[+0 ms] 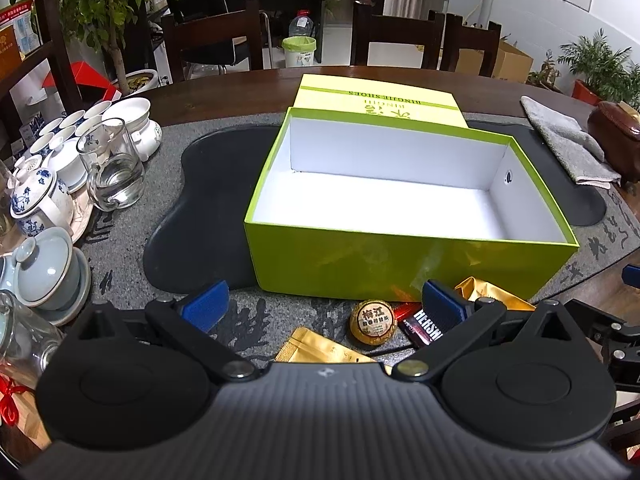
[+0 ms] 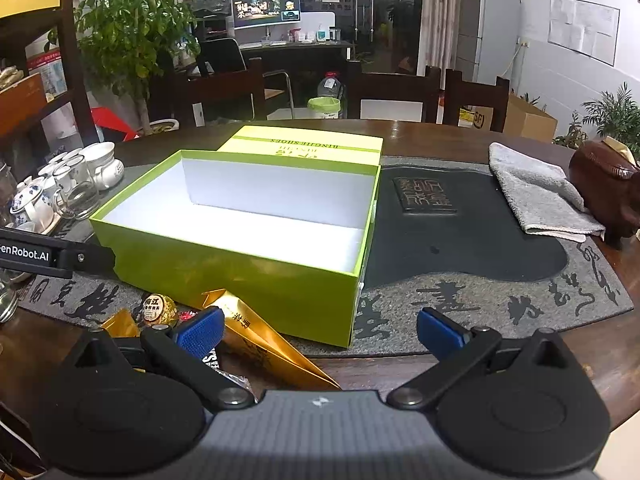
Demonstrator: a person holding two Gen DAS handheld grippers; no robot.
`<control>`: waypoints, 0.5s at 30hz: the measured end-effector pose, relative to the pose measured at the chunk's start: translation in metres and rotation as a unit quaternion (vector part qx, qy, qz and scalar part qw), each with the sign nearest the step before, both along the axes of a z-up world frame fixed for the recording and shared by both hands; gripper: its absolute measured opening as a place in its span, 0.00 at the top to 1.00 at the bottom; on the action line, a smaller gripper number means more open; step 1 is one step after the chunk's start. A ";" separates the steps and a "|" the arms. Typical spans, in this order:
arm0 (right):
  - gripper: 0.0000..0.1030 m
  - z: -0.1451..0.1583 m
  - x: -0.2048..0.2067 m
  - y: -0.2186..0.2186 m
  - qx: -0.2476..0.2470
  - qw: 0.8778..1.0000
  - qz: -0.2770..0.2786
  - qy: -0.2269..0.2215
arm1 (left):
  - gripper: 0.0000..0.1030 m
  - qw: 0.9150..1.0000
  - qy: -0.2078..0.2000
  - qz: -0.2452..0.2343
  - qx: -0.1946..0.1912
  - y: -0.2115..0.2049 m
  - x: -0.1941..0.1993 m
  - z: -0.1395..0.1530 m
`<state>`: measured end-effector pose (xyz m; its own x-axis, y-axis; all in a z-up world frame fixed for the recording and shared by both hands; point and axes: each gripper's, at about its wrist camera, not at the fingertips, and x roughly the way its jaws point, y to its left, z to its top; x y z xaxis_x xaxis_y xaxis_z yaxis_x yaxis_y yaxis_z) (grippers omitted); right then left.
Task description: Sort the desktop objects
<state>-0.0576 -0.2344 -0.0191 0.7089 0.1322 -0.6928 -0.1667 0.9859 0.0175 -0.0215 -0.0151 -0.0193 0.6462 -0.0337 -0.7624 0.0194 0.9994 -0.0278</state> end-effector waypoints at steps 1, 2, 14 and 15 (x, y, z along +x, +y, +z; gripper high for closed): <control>0.00 0.000 0.000 0.000 0.001 1.000 0.000 0.001 | 0.00 1.000 0.001 0.001 0.001 0.000 0.000 0.000; 0.00 -0.001 -0.001 0.000 0.002 1.000 0.000 0.001 | 0.00 1.000 0.001 0.000 0.002 0.000 0.000 -0.001; 0.00 -0.001 -0.004 0.003 0.002 1.000 0.005 0.003 | 0.00 1.000 0.000 -0.006 0.003 -0.004 -0.002 -0.001; 0.00 -0.001 -0.004 0.004 0.002 1.000 0.006 0.003 | 0.00 1.000 0.000 -0.007 0.003 -0.004 -0.002 -0.001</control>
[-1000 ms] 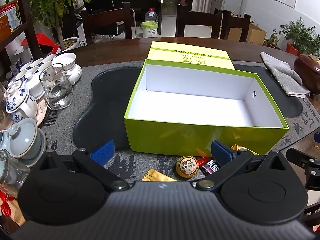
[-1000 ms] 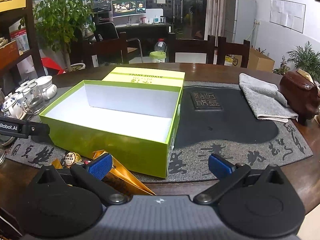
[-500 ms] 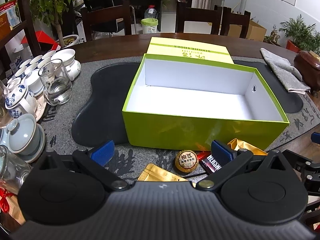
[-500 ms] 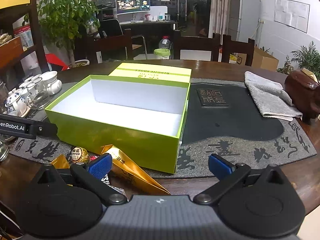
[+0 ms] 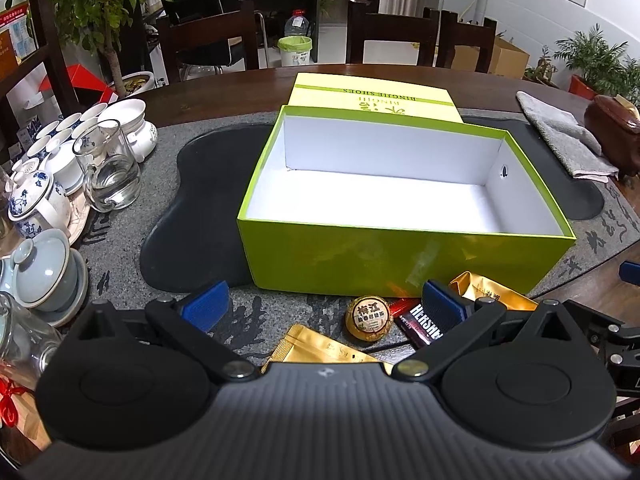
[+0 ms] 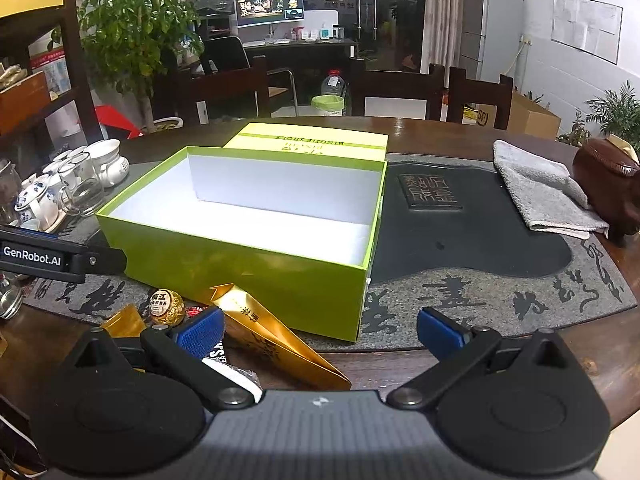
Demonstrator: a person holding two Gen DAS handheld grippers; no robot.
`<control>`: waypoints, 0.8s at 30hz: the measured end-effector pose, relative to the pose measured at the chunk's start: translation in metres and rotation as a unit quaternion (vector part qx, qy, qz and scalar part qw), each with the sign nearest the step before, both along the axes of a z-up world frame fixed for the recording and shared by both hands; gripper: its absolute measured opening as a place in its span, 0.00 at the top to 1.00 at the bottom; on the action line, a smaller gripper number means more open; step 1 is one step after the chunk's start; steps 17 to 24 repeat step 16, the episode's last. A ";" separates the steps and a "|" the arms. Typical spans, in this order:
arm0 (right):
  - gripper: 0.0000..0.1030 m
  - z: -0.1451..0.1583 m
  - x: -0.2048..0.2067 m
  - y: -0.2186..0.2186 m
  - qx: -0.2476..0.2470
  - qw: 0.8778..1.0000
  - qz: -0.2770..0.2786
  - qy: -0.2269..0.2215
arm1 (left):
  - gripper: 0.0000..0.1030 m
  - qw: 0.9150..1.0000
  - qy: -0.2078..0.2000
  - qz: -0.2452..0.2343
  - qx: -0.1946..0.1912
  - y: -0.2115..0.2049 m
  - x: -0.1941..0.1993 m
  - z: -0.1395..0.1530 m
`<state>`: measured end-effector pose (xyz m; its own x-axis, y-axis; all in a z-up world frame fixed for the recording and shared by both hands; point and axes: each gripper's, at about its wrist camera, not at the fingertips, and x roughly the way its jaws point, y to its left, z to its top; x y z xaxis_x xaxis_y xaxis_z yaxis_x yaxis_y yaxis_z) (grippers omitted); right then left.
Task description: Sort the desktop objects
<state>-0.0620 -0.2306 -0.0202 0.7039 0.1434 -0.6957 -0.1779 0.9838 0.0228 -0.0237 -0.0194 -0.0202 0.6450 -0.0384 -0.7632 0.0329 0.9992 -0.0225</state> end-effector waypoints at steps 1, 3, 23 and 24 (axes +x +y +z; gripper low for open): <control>0.00 0.000 0.000 0.000 0.000 1.000 0.001 0.000 | 0.00 1.000 0.001 -0.001 -0.001 0.000 0.000 0.000; 0.00 0.000 0.000 0.001 0.000 1.000 0.003 0.000 | 0.00 1.000 0.001 -0.002 -0.001 0.000 0.000 0.000; 0.00 -0.001 0.001 0.007 -0.014 1.000 0.001 0.008 | 0.00 1.000 -0.003 -0.009 0.010 -0.001 -0.001 -0.001; 0.00 -0.001 0.001 0.007 -0.014 1.000 0.001 0.008 | 0.00 1.000 -0.003 -0.009 0.010 -0.001 -0.001 -0.001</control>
